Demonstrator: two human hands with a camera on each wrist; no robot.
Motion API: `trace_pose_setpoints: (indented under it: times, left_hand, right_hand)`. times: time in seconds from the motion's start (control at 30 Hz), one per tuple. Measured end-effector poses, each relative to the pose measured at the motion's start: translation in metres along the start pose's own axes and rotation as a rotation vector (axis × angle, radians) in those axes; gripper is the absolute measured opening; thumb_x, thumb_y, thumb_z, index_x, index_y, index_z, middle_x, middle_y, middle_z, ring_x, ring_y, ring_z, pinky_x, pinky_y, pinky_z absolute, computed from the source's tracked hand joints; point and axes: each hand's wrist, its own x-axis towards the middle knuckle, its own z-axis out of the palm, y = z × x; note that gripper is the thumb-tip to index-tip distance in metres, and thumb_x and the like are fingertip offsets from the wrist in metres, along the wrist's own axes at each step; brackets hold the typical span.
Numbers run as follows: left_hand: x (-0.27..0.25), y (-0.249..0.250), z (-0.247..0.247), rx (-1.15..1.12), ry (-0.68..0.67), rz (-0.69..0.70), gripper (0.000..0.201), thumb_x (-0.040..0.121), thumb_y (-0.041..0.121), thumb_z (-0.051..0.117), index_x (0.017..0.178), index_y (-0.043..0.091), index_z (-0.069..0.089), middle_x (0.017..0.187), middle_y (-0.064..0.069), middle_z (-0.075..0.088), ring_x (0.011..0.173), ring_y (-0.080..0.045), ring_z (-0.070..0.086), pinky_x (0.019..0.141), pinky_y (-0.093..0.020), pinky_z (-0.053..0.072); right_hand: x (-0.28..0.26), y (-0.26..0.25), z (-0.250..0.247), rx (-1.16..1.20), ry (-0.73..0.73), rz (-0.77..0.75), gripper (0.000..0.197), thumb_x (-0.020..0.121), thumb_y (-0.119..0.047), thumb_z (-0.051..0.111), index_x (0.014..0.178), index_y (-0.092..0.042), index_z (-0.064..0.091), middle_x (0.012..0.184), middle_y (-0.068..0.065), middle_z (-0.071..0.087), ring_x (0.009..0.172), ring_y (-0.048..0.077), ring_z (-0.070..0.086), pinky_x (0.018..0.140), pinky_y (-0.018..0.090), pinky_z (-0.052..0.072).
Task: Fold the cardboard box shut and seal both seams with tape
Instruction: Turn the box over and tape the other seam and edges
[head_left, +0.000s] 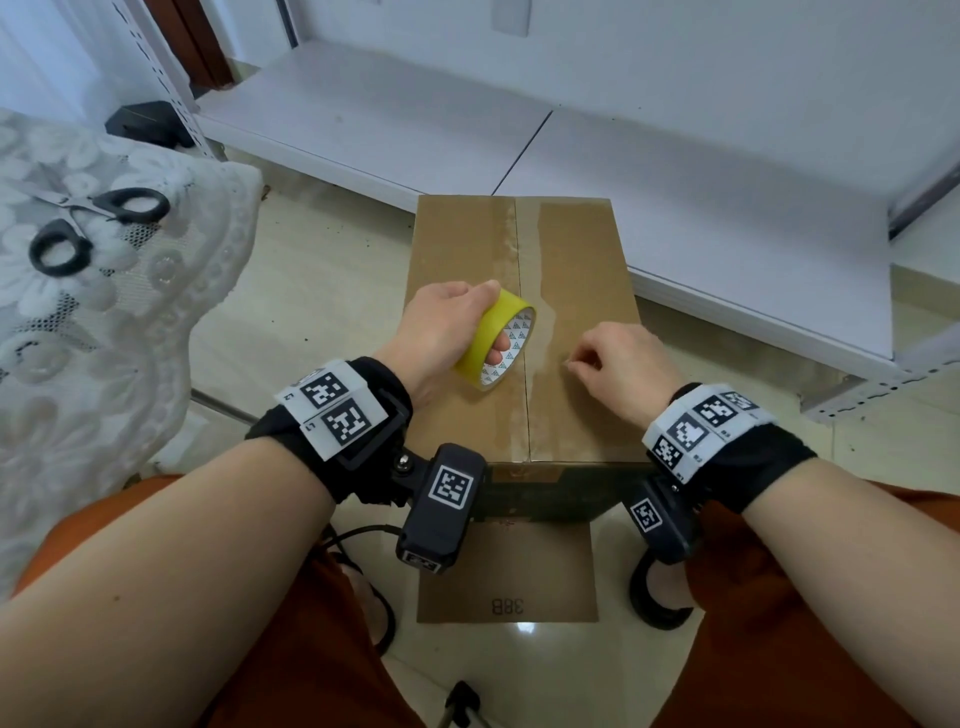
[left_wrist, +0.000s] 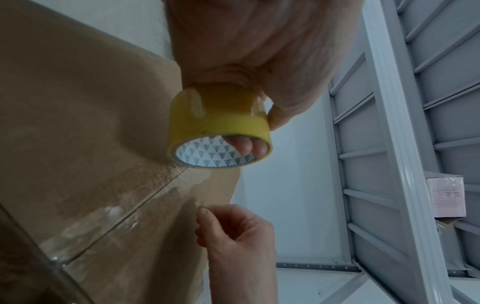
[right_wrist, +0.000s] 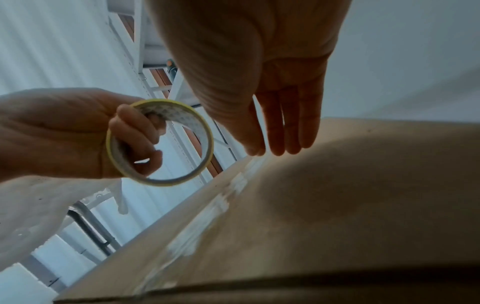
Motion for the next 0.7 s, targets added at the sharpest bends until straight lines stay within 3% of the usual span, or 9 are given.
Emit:
trace_pose_setpoints:
  times: [0.13,0.23,0.37,0.47,0.63,0.7]
  left_hand:
    - [0.000,0.001,0.000,-0.008,0.011,0.005,0.023,0.098,0.030,0.050,0.093,0.009,0.060,0.057,-0.005,0.064,0.044,-0.015,0.056,0.051,-0.025,0.052]
    - [0.001,0.001,-0.001,-0.002,0.014,0.008,0.023,0.098,0.030,0.051,0.094,0.009,0.060,0.056,-0.004,0.065,0.044,-0.014,0.056,0.052,-0.025,0.052]
    - [-0.001,0.001,-0.002,0.009,0.006,0.012,0.023,0.097,0.030,0.050,0.091,0.010,0.060,0.055,-0.003,0.065,0.044,-0.014,0.057,0.054,-0.027,0.052]
    - [0.000,0.000,-0.002,0.018,0.002,0.017,0.023,0.098,0.030,0.050,0.088,0.011,0.059,0.053,-0.002,0.064,0.044,-0.014,0.056,0.055,-0.028,0.052]
    - [0.000,-0.001,-0.001,0.021,0.003,0.011,0.023,0.098,0.030,0.050,0.087,0.011,0.059,0.053,-0.002,0.064,0.044,-0.014,0.056,0.052,-0.025,0.052]
    - [0.001,-0.001,0.000,0.027,-0.009,0.011,0.023,0.097,0.030,0.051,0.088,0.011,0.060,0.054,-0.003,0.064,0.045,-0.015,0.057,0.055,-0.027,0.053]
  right_hand:
    - [-0.004,-0.012,0.007,-0.032,0.008,-0.122,0.023,0.095,-0.030,0.053,0.102,-0.016,0.070,0.094,-0.004,0.059,0.083,0.010,0.050,0.072,0.023,0.039]
    - [-0.005,-0.018,0.019,-0.143,-0.118,-0.214,0.025,0.095,-0.031,0.050,0.099,-0.018,0.070,0.097,-0.002,0.059,0.087,0.014,0.057,0.076,0.028,0.049]
    - [0.002,-0.017,0.017,-0.086,-0.273,-0.182,0.019,0.088,-0.031,0.063,0.099,-0.018,0.072,0.100,-0.002,0.067,0.091,0.016,0.062,0.082,0.033,0.052]
    - [0.005,-0.015,0.006,0.011,-0.418,-0.148,0.025,0.076,-0.040,0.074,0.091,-0.020,0.071,0.090,-0.006,0.063,0.083,0.012,0.058,0.076,0.029,0.048]
    - [0.002,-0.012,0.002,0.074,-0.479,-0.145,0.025,0.083,-0.033,0.070,0.104,-0.020,0.073,0.089,-0.015,0.057,0.088,0.007,0.056,0.078,0.020,0.040]
    - [0.004,-0.008,0.002,0.092,-0.510,-0.104,0.018,0.082,-0.035,0.071,0.091,-0.020,0.076,0.081,-0.014,0.060,0.078,0.005,0.055,0.074,0.022,0.042]
